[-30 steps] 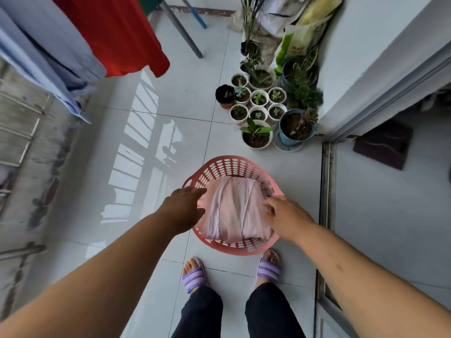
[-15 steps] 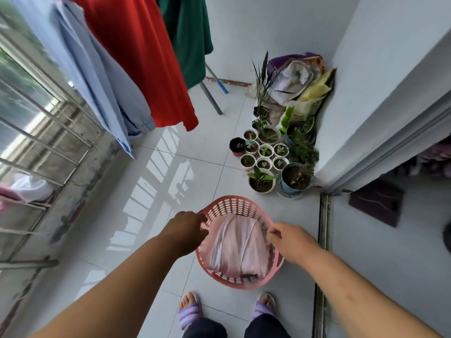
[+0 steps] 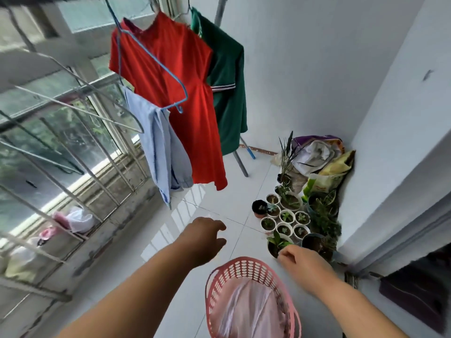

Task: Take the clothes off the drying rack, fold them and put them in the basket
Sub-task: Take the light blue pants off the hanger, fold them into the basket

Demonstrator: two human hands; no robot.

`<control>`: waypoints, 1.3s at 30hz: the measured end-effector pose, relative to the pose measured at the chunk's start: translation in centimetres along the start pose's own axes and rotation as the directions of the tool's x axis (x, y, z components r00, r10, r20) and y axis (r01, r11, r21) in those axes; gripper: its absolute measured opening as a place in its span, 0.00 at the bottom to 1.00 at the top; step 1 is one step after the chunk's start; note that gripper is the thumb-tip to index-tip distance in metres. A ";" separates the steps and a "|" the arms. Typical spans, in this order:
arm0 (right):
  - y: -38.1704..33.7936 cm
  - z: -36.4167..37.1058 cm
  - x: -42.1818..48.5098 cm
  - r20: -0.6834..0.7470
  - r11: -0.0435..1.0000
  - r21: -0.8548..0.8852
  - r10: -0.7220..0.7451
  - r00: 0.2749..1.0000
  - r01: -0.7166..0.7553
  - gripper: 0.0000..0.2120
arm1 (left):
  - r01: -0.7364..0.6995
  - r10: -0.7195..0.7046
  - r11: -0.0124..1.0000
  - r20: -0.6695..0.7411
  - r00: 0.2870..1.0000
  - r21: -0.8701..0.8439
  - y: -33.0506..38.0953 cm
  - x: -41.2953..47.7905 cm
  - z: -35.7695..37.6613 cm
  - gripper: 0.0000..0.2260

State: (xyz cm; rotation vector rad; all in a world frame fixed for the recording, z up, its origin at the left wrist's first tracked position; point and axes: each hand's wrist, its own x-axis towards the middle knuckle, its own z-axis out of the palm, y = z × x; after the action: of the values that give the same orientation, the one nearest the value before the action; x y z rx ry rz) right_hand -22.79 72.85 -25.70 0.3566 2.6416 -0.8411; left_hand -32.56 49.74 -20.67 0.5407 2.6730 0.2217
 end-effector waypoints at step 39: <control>-35.4 -16.1 13.9 -0.385 0.756 0.403 -0.372 0.845 0.516 0.10 | 0.216 -0.161 0.930 -0.197 0.967 0.299 -11.7 14.3 -32.7 0.11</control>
State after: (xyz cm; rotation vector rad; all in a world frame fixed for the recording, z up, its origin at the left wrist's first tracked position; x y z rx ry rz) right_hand -51.26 56.19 -0.90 -0.0685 2.7792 -1.7656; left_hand -62.16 42.35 1.19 0.3652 2.9251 -0.2359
